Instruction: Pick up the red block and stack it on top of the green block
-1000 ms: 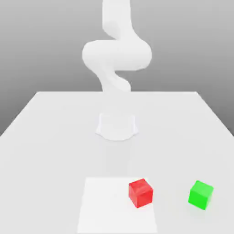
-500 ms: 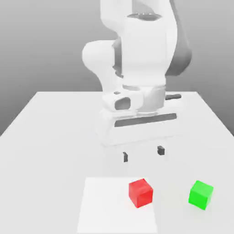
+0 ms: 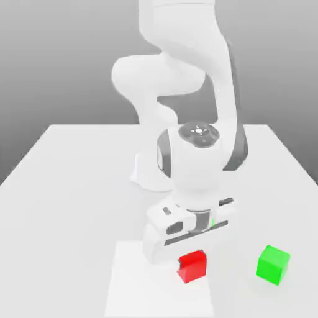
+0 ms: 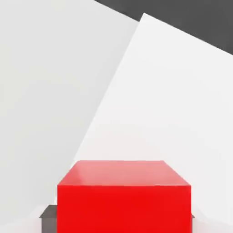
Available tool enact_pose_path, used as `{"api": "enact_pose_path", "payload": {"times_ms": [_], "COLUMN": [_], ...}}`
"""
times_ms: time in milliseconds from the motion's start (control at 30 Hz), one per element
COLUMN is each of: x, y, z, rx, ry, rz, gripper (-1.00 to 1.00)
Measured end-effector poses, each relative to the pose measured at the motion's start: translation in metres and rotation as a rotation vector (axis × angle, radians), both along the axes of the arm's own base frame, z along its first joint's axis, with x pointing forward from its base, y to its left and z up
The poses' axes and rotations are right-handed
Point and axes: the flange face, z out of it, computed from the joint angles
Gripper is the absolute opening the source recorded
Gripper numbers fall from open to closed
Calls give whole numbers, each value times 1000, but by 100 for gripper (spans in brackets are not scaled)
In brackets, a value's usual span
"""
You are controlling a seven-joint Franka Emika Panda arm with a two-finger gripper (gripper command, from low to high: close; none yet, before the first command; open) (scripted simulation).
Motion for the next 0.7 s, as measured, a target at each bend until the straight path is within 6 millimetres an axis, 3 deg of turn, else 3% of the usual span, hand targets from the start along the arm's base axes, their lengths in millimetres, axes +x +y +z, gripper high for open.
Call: {"api": "enact_pose_path", "payload": {"times_ms": [67, 233, 400, 433, 567, 600, 700], "x": [1, 1, -6, -9, -6, -7, -7], "y": [0, 2, 145, 165, 176, 176, 176], "z": [11, 59, 93, 95, 59, 46, 46], "rx": [0, -1, 0, 0, 0, 0, 0], "ry": [0, 1, 0, 0, 0, 0, 0], "rz": [0, 4, 293, 330, 339, 340, 340], "gripper": [-100, -100, -100, -100, -100, 100, 100]}}
